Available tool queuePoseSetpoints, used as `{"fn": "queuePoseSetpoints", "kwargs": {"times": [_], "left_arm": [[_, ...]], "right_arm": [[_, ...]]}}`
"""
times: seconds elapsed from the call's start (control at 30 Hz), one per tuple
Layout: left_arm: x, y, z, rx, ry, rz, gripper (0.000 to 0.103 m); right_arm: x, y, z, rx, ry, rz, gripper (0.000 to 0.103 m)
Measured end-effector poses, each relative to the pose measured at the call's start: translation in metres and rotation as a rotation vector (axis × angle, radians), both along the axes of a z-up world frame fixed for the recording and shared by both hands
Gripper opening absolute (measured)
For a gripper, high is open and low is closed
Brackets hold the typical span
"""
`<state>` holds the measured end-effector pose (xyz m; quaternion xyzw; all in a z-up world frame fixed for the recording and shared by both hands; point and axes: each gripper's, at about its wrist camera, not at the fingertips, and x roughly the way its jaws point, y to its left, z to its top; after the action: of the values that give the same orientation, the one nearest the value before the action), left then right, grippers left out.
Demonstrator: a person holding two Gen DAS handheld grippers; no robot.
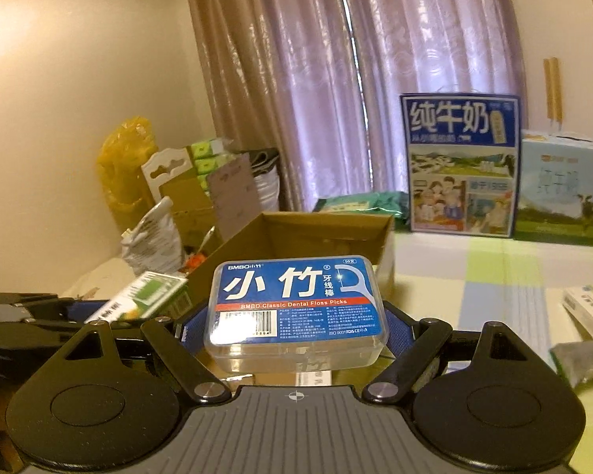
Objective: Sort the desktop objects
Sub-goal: 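Carry both boxes to the cardboard box and release them inside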
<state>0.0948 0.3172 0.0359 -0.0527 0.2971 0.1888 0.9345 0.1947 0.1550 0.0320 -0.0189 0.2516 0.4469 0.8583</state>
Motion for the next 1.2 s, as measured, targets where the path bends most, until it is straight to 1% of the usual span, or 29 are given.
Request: {"fn": "queuePoseSetpoints", "kwargs": {"times": [0.17,0.27,0.4,0.5,0.77,1.1,1.13,1.2], "left_arm": [[0.007,0.003,-0.009,-0.014,0.002,-0.009,0.051],[0.013,0.006,-0.013,-0.026,0.001,-0.014,0.051],[0.02,0.012,-0.016,-0.039,-0.005,-0.022,0.051],[0.022,0.016,-0.016,-0.053,-0.007,-0.004,0.051],[0.008,0.011,-0.012,-0.022,-0.006,-0.001,0.051],[-0.004,0.012,-0.011,-0.027,-0.012,0.024,0.052],[-0.005,0.012,-0.011,-0.027,-0.012,0.027,0.052],[-0.006,0.012,-0.012,-0.032,-0.009,0.028,0.052]], "right_arm": [[0.005,0.011,-0.005,-0.006,0.017,0.014,0.083],[0.013,0.011,-0.006,0.01,0.045,-0.001,0.083],[0.019,0.011,-0.006,0.018,0.057,-0.013,0.083],[0.02,0.01,-0.006,0.019,0.065,-0.018,0.083],[0.016,0.011,-0.007,0.016,0.061,-0.001,0.083],[0.014,0.013,-0.011,0.03,0.081,0.031,0.083],[0.015,0.013,-0.011,0.043,0.09,0.039,0.084],[0.016,0.011,-0.011,0.061,0.098,0.044,0.09]]}}
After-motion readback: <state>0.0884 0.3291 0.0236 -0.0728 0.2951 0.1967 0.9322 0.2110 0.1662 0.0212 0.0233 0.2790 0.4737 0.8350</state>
